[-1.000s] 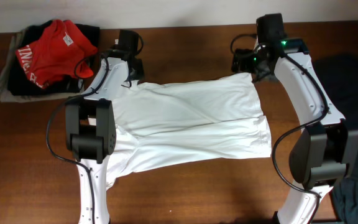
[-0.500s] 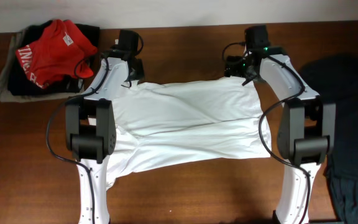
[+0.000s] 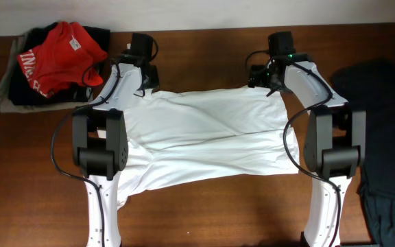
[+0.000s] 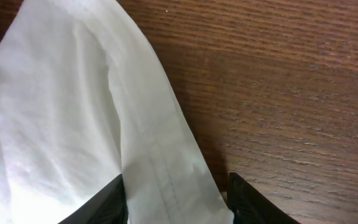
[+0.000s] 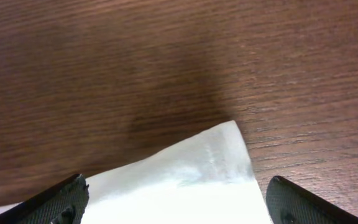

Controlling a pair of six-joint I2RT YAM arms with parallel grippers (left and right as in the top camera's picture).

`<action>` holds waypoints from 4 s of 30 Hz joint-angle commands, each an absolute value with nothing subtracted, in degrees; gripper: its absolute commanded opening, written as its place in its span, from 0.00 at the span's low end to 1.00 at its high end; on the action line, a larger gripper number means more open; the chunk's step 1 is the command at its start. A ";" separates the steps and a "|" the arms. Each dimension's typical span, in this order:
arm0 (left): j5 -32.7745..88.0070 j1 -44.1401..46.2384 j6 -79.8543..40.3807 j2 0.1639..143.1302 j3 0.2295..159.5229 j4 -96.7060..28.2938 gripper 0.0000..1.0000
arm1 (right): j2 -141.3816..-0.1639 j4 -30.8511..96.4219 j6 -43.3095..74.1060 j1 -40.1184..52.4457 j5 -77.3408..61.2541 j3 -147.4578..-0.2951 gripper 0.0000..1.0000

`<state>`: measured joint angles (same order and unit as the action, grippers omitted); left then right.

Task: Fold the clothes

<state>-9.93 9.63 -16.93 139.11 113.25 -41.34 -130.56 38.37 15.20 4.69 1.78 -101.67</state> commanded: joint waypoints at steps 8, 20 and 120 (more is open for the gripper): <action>-10.35 9.69 -17.08 139.72 114.04 -41.65 0.55 | -132.25 39.22 21.52 4.43 5.69 -101.54 0.93; -10.37 9.69 -17.06 139.72 114.04 -42.11 0.55 | -132.55 39.42 21.56 4.43 6.13 -101.54 0.40; -23.75 9.50 -17.10 126.28 118.61 -65.93 0.01 | -121.49 49.06 30.28 0.71 8.71 -101.58 0.04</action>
